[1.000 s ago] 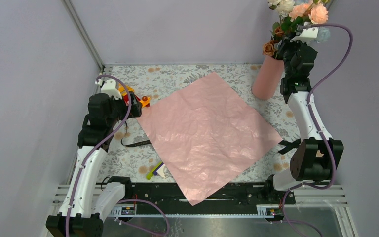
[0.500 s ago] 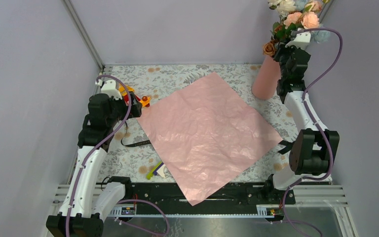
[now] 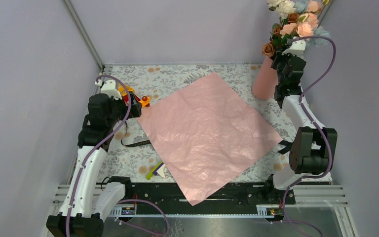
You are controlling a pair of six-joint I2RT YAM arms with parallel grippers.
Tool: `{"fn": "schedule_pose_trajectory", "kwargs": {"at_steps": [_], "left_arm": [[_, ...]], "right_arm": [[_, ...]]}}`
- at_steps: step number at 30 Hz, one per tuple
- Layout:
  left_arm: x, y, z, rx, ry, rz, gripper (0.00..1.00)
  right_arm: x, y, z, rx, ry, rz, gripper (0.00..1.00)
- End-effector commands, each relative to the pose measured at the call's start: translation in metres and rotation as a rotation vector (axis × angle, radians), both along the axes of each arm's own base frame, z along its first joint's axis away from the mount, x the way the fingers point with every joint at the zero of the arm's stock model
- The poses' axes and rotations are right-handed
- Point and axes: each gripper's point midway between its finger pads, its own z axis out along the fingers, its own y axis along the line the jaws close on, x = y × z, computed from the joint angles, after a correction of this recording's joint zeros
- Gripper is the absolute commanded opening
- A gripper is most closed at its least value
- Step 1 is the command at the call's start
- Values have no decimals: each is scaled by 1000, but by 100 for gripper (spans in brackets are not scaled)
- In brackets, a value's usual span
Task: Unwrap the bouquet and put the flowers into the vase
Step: Insert the fake flower into the vase.
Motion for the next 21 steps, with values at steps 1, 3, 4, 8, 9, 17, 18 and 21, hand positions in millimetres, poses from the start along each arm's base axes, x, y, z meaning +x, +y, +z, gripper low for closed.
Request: {"fn": "schedule_pose_trajectory", "kwargs": {"at_steps": [1, 3, 4, 8, 9, 17, 18, 21], "left_arm": [[6, -1, 10, -11, -49, -9, 91], [6, -1, 11, -12, -50, -8, 91], [6, -1, 11, -12, -49, -9, 91], [6, -1, 11, -12, -52, -7, 91], [6, -1, 11, -13, -52, -8, 91], [6, -1, 11, -13, -52, -7, 91], [6, -1, 11, -13, -52, -7, 91], [6, -1, 11, -15, -51, -6, 91]], "right_arm": [[-2, 4, -27, 10, 64, 20, 0], [-1, 4, -33, 10, 76, 22, 0], [-1, 5, -35, 11, 82, 23, 0], [2, 4, -42, 12, 100, 20, 0], [2, 4, -43, 12, 105, 18, 0], [4, -1, -45, 2, 121, -4, 4], [3, -1, -44, 2, 120, -6, 6], [2, -1, -40, 2, 114, -6, 16]]}}
